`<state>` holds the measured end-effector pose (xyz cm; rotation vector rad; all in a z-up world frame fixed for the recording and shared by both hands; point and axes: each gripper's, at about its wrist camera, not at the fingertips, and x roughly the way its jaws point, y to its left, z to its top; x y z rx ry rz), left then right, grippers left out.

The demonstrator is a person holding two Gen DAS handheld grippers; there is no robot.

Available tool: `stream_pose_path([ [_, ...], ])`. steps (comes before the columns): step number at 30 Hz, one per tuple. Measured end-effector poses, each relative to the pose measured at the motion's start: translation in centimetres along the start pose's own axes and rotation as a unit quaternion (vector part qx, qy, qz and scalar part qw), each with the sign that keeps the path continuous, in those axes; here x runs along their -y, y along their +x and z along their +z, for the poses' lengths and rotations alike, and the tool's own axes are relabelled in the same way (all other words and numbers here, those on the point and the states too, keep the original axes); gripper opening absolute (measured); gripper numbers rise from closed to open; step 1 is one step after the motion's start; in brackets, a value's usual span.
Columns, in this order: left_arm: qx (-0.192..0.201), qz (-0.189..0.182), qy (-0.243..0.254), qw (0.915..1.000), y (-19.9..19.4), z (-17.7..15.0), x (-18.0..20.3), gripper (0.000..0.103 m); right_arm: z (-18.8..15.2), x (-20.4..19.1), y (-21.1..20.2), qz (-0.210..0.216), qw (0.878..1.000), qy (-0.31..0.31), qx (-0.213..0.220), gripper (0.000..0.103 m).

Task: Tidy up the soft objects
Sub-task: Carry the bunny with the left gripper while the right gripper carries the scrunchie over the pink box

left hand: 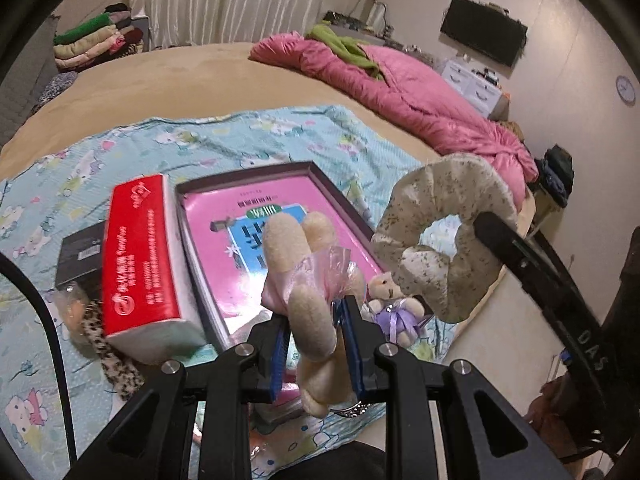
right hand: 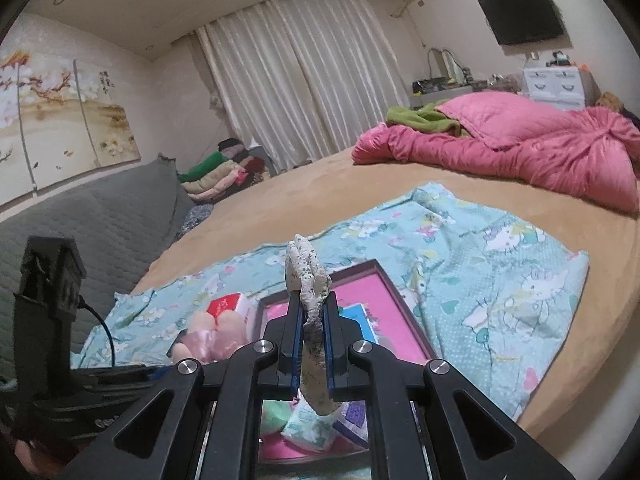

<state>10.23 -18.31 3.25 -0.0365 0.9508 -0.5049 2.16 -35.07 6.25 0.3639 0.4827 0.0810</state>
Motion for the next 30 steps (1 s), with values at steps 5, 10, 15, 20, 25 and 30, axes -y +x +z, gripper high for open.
stream_pose_path([
  [5, -0.02, -0.012, -0.005, 0.9997, 2.3, -0.3, 0.0, 0.025, -0.2, 0.9, 0.3, -0.001, 1.0, 0.01, -0.002, 0.009],
  [10, -0.027, -0.016, -0.005, 0.9995, 4.1, -0.3, 0.2, 0.026, -0.5, 1.2, 0.7, -0.002, 1.0, 0.011, -0.01, 0.009],
  [15, -0.038, -0.013, -0.003, 0.9992, 5.7, -0.1, 0.0, 0.026, -0.7, 1.8, 0.9, 0.009, 0.999, 0.034, -0.007, 0.009],
  [20, -0.044, 0.002, -0.001, 0.999, 6.7, -0.3, -0.4, 0.026, -0.8, 2.6, 1.6, 0.032, 0.997, 0.068, -0.011, 0.009],
  [25, -0.049, 0.004, -0.012, 0.9987, 7.2, -0.5, -1.4, 0.027, -1.1, 2.6, 2.9, 0.057, 0.994, 0.094, -0.022, 0.009],
  [30, -0.049, 0.008, -0.018, 0.9986, 7.4, -0.8, -2.1, 0.028, -1.9, 2.5, 4.4, 0.071, 0.991, 0.108, -0.044, 0.009],
])
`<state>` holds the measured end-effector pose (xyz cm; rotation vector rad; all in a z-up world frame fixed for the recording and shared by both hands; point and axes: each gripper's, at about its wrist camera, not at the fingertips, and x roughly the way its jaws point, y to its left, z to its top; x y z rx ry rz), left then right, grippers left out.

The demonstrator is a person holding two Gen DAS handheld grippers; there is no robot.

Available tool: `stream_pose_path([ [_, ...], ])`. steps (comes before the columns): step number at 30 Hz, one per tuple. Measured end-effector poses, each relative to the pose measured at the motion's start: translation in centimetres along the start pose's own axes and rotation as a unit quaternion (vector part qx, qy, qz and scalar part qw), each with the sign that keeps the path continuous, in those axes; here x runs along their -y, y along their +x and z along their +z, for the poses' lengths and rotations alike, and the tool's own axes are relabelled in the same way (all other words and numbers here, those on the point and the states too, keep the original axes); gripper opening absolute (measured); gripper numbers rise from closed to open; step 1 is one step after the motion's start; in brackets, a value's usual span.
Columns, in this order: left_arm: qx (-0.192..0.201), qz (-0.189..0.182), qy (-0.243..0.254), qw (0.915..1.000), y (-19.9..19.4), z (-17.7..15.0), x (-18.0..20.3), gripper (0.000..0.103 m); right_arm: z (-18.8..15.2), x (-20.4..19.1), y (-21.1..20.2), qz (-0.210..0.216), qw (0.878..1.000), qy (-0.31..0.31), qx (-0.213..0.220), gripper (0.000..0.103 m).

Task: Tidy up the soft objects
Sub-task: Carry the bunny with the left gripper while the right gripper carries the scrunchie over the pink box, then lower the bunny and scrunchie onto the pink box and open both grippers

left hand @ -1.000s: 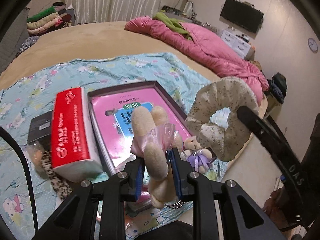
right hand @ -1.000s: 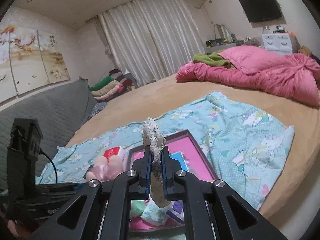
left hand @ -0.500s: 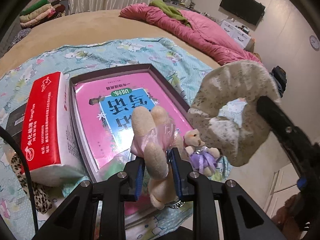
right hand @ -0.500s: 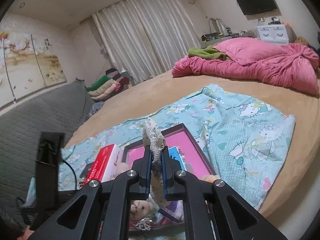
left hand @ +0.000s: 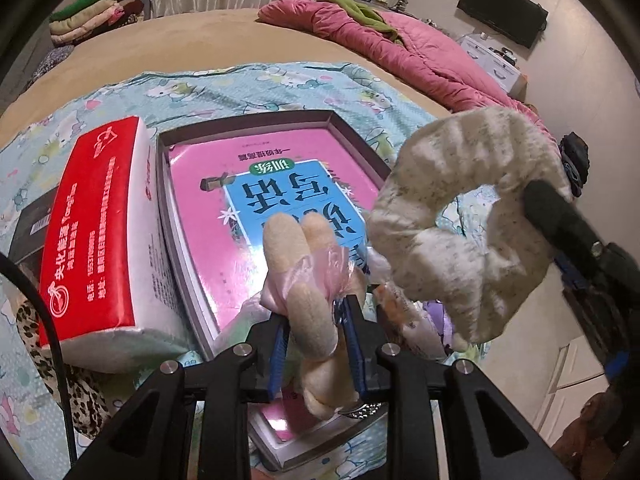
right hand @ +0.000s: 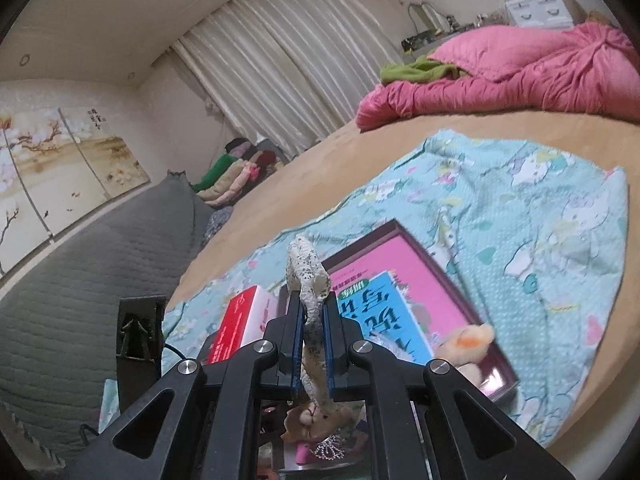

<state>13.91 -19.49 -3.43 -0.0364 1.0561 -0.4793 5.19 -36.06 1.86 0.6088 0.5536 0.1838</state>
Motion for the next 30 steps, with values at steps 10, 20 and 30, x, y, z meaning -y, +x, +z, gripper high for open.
stream_pose_path([
  [10, 0.001, -0.001, -0.008, 1.0, 0.1, -0.3, -0.8, 0.028, -2.1, 1.9, 3.2, -0.023, 0.997, 0.026, -0.064, 0.011],
  [20, 0.001, -0.003, -0.009, 1.0, 0.1, -0.3, -0.8, 0.028, -2.8, 2.4, 4.1, -0.086, 0.993, -0.015, -0.084, 0.012],
  [30, -0.001, -0.003, -0.006, 1.0, 0.0, -0.4, -0.6, 0.028, -3.0, 3.2, 4.4, -0.134, 0.986, -0.036, -0.092, 0.017],
])
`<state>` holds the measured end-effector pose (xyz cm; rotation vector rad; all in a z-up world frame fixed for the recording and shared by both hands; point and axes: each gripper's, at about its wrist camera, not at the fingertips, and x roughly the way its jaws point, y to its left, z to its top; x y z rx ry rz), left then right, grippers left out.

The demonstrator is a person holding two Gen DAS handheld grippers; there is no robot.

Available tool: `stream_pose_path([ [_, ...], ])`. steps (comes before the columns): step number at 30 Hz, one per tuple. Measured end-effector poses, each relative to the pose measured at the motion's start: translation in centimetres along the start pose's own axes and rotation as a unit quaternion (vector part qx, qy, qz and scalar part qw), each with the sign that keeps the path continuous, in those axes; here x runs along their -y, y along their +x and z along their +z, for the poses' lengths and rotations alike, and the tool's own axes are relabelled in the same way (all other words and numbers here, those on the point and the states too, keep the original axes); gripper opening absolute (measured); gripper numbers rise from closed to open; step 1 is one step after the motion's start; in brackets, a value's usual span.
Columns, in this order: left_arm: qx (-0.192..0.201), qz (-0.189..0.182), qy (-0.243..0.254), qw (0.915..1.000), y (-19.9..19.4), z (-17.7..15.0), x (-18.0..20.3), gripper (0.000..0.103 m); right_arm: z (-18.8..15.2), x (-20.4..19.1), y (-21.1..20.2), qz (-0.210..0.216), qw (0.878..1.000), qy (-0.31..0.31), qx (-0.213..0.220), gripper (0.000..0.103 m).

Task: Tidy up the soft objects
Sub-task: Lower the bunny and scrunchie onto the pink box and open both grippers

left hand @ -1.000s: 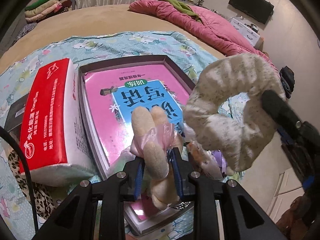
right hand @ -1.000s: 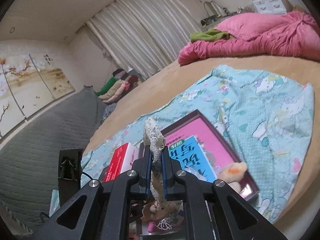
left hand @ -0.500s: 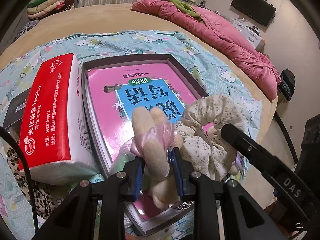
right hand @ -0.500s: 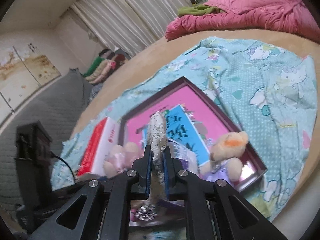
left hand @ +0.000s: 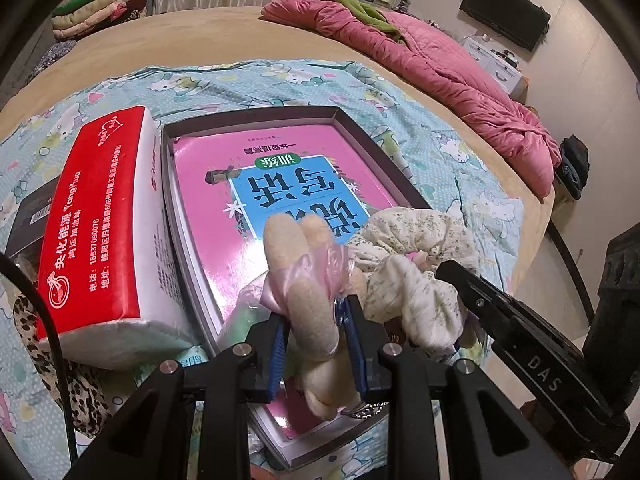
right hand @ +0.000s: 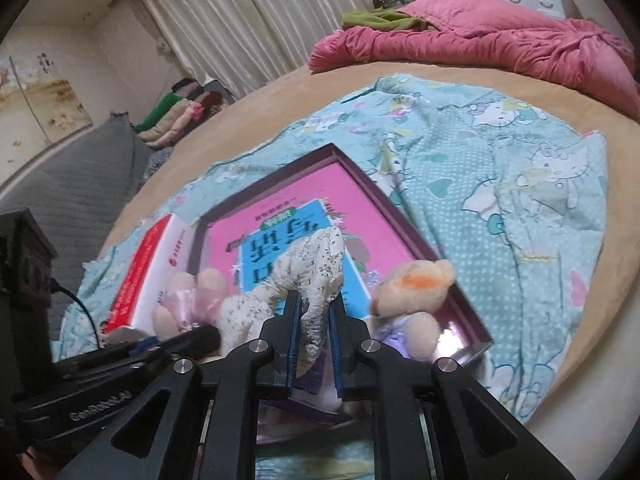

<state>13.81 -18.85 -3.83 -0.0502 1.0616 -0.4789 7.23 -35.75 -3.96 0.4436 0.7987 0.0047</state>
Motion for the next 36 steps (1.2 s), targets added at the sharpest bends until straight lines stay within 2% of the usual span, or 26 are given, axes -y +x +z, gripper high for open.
stream_pose_path([
  [4, -0.003, -0.004, 0.0, 1.0, 0.0, 0.0, 0.1, 0.028, 0.0, 0.1, -0.3, -0.012, 1.0, -0.003, 0.002, 0.019],
  [8, -0.005, -0.004, 0.002, 1.0, 0.0, 0.1, 0.2, 0.028, 0.0, 0.2, -0.4, -0.014, 1.0, 0.0, 0.004, 0.031],
  [16, -0.01, -0.005, 0.003, 0.9999, 0.0, 0.1, 0.3, 0.03, 0.0, 0.3, -0.8, -0.029, 1.0, -0.001, 0.009, 0.047],
  [20, -0.012, -0.002, 0.005, 0.9999, -0.2, 0.0, 0.4, 0.031, 0.1, 0.4, -1.1, -0.044, 0.999, -0.002, 0.013, 0.064],
  [24, -0.014, -0.002, 0.006, 0.9999, -0.3, 0.0, 0.5, 0.033, 0.3, 0.4, -1.5, -0.054, 0.998, -0.003, 0.021, 0.071],
  [28, -0.015, -0.001, 0.01, 0.9998, -0.4, 0.1, 0.6, 0.036, 0.5, 0.1, -1.9, -0.069, 0.997, -0.016, 0.027, 0.075],
  [32, -0.011, 0.001, 0.013, 0.9999, -0.6, 0.1, 0.7, 0.046, 0.5, -0.2, -2.0, -0.074, 0.997, -0.022, 0.032, 0.076],
  [36, -0.009, 0.004, 0.018, 0.9998, -0.9, 0.1, 0.9, 0.05, 0.6, -0.3, -2.2, -0.075, 0.996, -0.025, 0.035, 0.077],
])
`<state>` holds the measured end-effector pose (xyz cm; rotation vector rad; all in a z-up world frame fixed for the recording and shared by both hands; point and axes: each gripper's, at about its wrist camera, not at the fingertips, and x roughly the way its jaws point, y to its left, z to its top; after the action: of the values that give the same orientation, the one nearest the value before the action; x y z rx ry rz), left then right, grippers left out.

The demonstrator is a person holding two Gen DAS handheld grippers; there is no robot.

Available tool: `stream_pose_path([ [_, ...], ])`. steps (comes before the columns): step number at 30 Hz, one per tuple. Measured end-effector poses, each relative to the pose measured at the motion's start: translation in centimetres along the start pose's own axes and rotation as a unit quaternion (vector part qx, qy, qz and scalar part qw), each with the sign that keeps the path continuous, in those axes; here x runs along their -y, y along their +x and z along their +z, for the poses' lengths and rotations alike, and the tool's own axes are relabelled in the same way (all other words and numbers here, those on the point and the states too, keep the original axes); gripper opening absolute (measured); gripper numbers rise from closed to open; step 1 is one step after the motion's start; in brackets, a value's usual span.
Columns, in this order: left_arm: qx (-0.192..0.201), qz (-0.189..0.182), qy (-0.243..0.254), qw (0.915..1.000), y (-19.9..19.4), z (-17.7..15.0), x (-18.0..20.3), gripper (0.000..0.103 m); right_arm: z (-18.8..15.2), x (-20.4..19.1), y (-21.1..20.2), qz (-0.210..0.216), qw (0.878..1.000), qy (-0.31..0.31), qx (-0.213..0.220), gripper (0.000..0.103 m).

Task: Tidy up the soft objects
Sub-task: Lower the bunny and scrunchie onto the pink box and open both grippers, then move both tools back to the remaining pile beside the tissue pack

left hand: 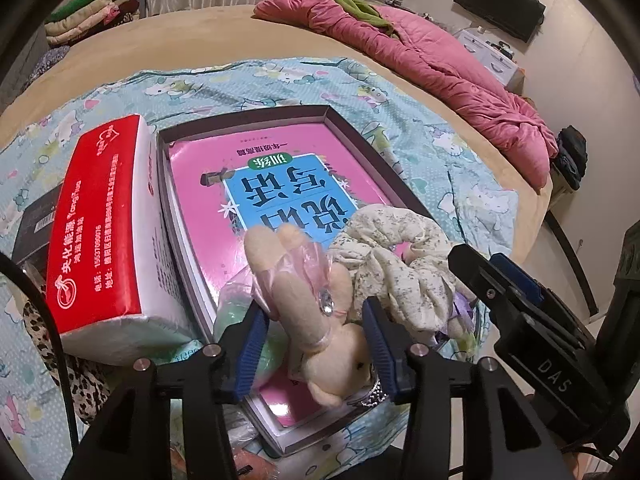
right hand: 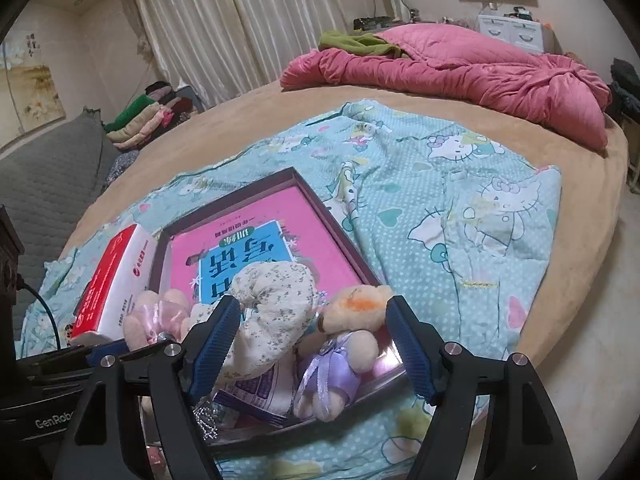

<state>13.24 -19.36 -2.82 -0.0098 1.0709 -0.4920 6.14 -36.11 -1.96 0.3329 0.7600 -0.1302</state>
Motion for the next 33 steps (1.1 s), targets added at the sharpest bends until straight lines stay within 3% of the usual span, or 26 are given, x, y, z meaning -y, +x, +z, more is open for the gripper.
stream_pose_path([
  [17, 0.024, -0.002, 0.008, 0.9997, -3.4, -0.6, 0.4, 0.07, 0.2, -0.3, -1.3, -0.009, 1.0, -0.003, 0.014, 0.08],
  [27, 0.06, -0.014, 0.002, 0.9981, -7.8, -0.7, 0.1, 0.077, 0.8, -1.3, -3.2, -0.007, 0.999, -0.01, 0.038, 0.082],
  [33, 0.078, -0.001, -0.012, 0.9969, -10.1, -1.0, -1.3, 0.079, 1.0, -2.4, -4.0, 0.007, 0.999, -0.018, 0.04, 0.085],
])
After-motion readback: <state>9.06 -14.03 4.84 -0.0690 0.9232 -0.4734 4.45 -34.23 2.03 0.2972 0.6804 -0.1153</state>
